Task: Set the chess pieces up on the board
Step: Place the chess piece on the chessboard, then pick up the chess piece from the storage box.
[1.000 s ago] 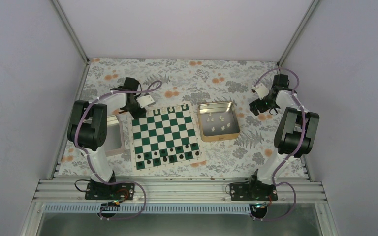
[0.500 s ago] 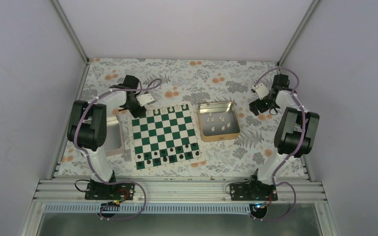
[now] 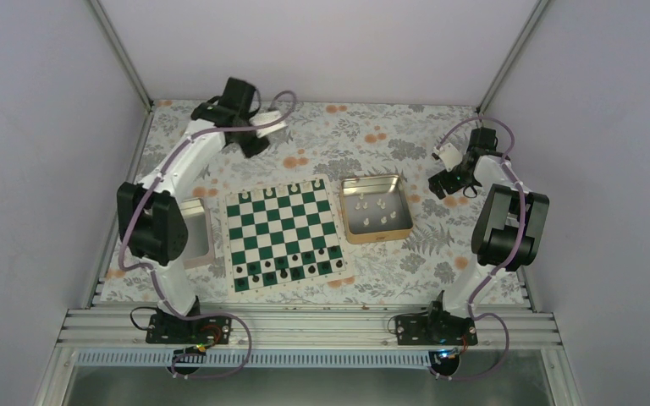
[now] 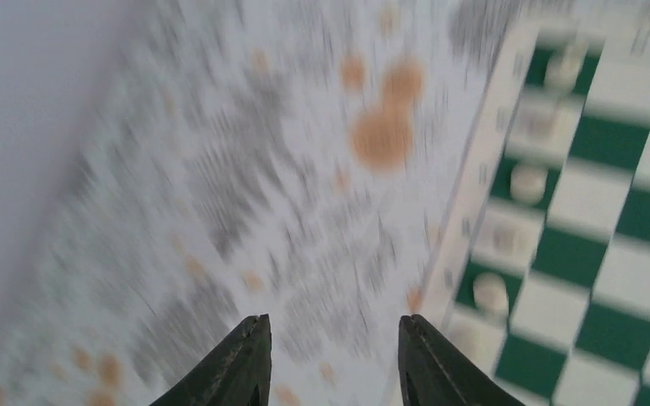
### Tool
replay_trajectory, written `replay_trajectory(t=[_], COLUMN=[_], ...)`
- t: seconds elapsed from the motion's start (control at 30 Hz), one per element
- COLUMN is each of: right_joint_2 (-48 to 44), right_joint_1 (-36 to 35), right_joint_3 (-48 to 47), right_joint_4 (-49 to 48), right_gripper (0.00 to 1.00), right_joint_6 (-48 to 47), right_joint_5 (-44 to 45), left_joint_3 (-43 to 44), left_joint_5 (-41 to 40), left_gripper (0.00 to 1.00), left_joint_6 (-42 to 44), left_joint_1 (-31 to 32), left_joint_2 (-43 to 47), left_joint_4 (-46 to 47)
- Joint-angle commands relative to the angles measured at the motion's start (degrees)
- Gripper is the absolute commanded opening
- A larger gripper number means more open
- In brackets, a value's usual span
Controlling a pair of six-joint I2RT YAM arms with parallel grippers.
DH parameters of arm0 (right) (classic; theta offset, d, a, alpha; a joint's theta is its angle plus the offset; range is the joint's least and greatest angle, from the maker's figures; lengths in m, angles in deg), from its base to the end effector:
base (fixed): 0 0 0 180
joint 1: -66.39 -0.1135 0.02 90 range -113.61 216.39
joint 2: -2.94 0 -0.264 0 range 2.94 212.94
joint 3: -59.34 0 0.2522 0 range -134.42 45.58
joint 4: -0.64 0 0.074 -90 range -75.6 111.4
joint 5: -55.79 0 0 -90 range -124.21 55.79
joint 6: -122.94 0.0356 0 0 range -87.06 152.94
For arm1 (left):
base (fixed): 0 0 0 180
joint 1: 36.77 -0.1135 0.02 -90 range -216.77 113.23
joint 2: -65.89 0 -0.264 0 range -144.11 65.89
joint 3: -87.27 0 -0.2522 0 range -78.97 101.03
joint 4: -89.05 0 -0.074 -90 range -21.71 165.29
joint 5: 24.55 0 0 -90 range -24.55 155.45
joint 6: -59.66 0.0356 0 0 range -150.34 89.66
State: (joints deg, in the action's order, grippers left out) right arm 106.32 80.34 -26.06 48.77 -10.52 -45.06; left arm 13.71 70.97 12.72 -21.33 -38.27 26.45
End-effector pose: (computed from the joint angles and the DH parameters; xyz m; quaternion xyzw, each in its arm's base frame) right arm 0.3560 -0.0815 0.1929 -0.2670 0.9369 -0.0178 0.2251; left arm 0.3758 -0.1073 0.2844 0.4825 0.8364 0.0159 0.2595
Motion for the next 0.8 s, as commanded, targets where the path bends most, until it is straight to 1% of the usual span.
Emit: replay_trajectory(t=[0.0, 0.17, 0.33, 0.43, 0.5, 0.6, 0.77], right_joint_2=[-0.4, -0.6, -0.3, -0.1, -0.1, 0.1, 0.6], right_joint_1=[0.3, 0.4, 0.4, 0.5, 0.5, 0.5, 0.5], right_joint_3=[-0.3, -0.3, -0.5, -0.3, -0.2, -0.2, -0.2], right_joint_4=[0.1, 0.0, 0.2, 0.2, 0.1, 0.1, 0.2], right_gripper=[1.00, 1.00, 1.00, 1.00, 1.00, 1.00, 1.00], right_joint_6=[-0.5, -0.4, -0.3, -0.4, -0.5, -0.6, -0.8], right_joint_5=[-0.6, -0.2, -0.5, -0.6, -0.7, -0.7, -0.8], left_joint_3=[14.0, 26.7, 37.7, 42.6, 43.9, 43.6, 37.2], left_joint_5=[1.8, 4.4, 8.3, 9.9, 10.6, 12.0, 13.9], left_gripper=[0.39, 0.40, 0.40, 0.40, 0.40, 0.39, 0.38], left_joint_6=[0.3, 0.2, -0.9, -0.7, -0.8, -0.9, -0.9], left_joint_1=[9.5, 19.0, 25.6, 28.5, 29.6, 30.1, 30.1], left_joint_2=[-4.7, -14.3, -24.6, -30.7, -33.6, -36.0, -34.9], left_joint_4=[-4.7, -5.4, -7.7, -10.0, -11.2, -12.2, -9.6])
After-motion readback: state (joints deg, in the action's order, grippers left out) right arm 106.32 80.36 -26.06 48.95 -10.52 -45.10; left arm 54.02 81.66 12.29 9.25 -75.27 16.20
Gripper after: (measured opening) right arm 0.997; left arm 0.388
